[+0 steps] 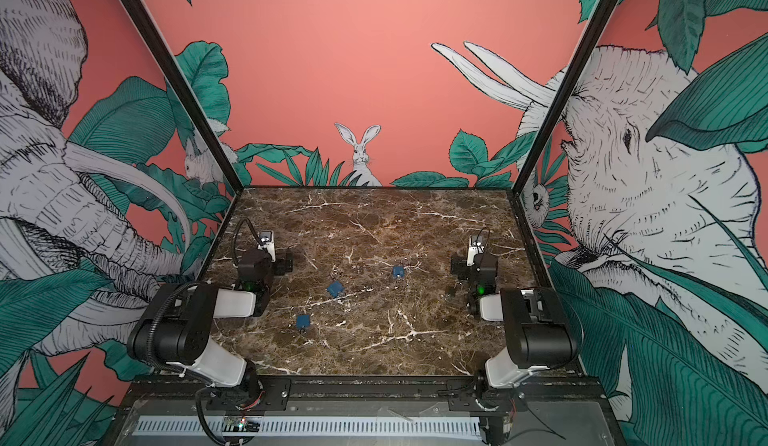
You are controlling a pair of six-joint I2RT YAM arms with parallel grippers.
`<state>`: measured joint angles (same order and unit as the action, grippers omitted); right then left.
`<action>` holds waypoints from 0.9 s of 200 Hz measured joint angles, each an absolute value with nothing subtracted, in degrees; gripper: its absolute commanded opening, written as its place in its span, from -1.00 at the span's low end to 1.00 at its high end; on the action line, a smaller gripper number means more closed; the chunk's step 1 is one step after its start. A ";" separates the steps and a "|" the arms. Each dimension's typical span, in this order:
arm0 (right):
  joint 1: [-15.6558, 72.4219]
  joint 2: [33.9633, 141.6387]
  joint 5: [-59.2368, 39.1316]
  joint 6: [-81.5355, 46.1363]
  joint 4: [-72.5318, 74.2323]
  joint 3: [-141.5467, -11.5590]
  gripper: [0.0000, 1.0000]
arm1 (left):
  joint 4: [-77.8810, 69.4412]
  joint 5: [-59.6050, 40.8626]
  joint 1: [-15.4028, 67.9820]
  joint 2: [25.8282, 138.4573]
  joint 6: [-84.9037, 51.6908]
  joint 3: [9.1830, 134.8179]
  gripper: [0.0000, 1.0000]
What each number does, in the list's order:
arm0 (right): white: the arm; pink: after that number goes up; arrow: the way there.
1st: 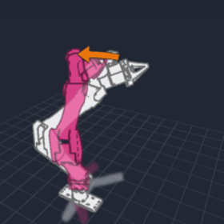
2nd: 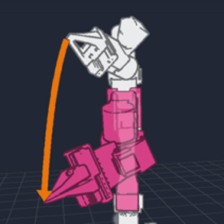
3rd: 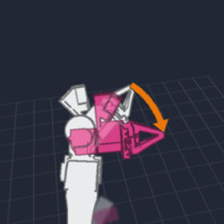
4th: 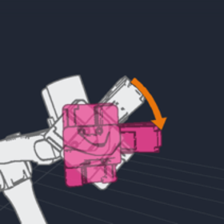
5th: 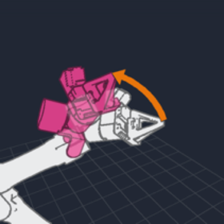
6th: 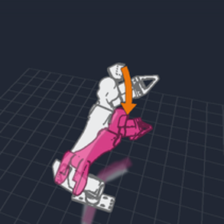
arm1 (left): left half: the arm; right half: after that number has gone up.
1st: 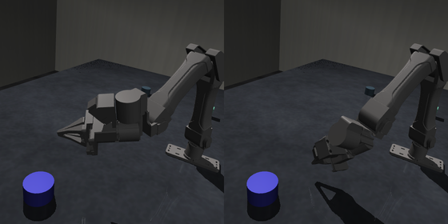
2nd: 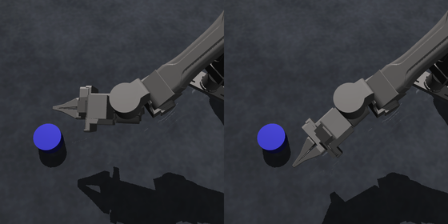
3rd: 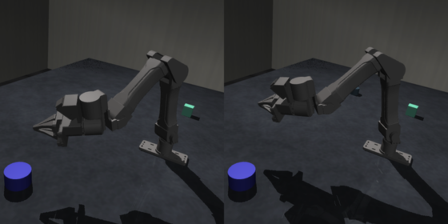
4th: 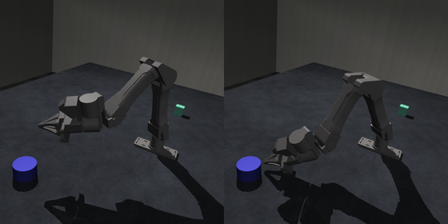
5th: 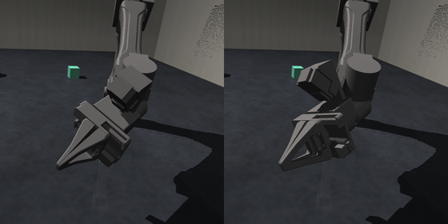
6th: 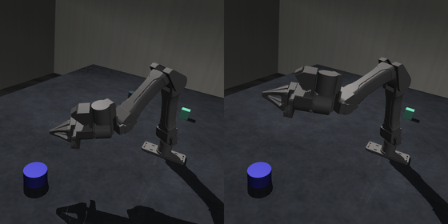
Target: Lock with the key
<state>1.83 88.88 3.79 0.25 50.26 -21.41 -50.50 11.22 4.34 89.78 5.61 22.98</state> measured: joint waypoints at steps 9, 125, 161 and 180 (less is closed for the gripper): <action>1.83 88.88 3.79 0.25 50.26 -21.41 0.98 | -50.50 11.14 4.34 89.78 5.61 22.98 0.99; 1.83 88.88 3.79 0.25 50.26 -21.41 0.97 | -50.50 9.43 4.71 89.78 6.13 22.98 0.99; 1.83 88.88 3.79 0.25 50.26 -21.41 0.98 | -50.50 9.39 4.71 89.78 6.15 22.98 0.99; 1.83 88.88 3.79 0.25 50.26 -21.41 0.98 | -50.48 9.39 4.71 89.78 6.15 22.98 0.99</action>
